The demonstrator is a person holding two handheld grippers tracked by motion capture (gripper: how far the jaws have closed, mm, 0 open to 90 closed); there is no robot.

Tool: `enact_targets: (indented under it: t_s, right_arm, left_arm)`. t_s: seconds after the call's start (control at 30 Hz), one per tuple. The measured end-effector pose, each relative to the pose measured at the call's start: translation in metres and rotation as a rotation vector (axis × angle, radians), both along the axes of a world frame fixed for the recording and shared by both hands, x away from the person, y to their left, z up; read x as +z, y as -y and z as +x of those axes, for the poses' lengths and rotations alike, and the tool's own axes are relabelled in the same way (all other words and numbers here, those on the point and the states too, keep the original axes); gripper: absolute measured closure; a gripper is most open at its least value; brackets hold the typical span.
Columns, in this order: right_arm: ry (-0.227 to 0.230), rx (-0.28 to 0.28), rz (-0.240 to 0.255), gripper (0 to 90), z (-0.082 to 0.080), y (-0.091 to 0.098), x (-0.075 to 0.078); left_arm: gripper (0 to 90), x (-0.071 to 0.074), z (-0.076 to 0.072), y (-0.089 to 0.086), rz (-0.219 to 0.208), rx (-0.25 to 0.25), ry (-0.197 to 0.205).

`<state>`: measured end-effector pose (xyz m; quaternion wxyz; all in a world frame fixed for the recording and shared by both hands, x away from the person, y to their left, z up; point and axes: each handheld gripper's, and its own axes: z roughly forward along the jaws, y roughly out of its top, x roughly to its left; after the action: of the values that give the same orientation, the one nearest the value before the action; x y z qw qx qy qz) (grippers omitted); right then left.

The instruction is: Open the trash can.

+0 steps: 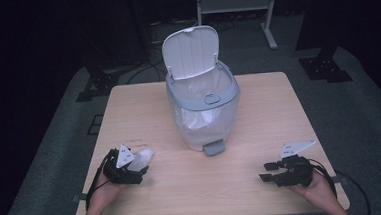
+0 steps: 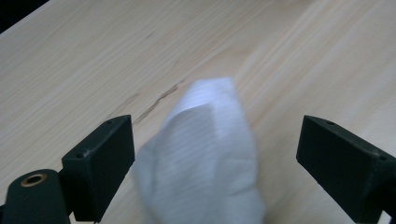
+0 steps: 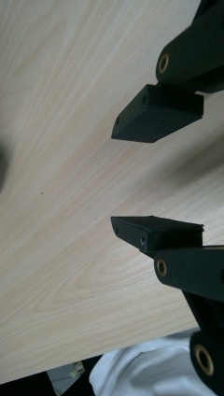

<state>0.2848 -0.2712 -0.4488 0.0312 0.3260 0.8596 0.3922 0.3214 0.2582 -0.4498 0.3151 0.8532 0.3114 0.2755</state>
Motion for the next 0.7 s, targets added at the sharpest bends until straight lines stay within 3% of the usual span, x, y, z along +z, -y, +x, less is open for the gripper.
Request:
enact_targets:
  t_s: [0.17,0.4,0.7]
  right_arm:
    - [0.000,0.009,-0.006,49.7,-0.002,-0.003,0.000]
    - [-0.003,0.005,0.002,49.1,-0.005,-0.002,-0.003]
    - [-0.005,-0.010,0.014,49.2,-0.006,0.004,-0.004]
  left_arm:
    - [13.1,-0.001,0.007,-0.014,0.000,0.032,-0.018]
    - [28.8,-0.006,0.013,-0.018,-0.011,-0.002,-0.091]
    - [31.7,-0.008,0.017,-0.013,-0.013,-0.028,-0.135]
